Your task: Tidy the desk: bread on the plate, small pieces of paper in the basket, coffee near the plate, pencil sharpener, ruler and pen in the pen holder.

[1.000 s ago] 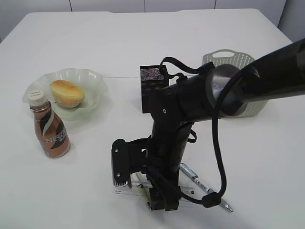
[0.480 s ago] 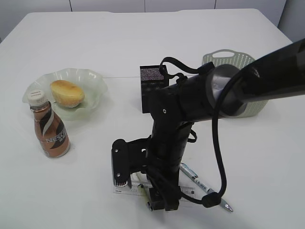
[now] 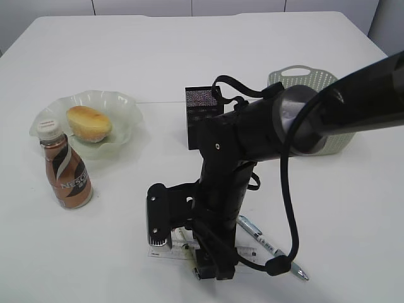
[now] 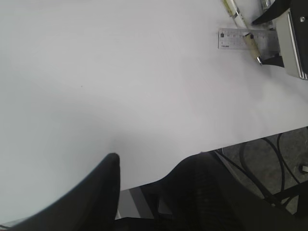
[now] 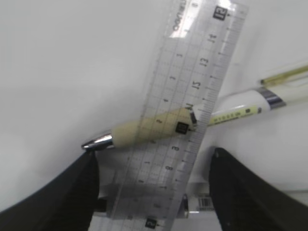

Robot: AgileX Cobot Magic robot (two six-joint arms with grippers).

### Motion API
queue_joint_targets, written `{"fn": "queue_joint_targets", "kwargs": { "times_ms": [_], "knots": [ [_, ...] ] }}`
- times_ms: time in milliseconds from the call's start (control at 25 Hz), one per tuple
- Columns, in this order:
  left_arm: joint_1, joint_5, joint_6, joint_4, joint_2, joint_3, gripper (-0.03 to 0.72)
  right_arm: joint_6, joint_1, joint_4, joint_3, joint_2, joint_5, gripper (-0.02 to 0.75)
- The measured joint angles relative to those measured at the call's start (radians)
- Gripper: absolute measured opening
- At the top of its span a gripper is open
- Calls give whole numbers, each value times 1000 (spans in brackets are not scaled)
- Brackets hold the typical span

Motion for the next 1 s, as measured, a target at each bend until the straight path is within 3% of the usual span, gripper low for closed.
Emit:
{"fn": "queue_joint_targets", "kwargs": {
  "times_ms": [120,400,1000],
  "knots": [
    [0,0,0,0,0,0,371,0,0,4,0,2,0,523],
    [0,0,0,0,0,0,371,0,0,1,-2,2,2,305],
    [0,0,0,0,0,0,364,30,0,-13,-19,6,45,291]
  ]
}}
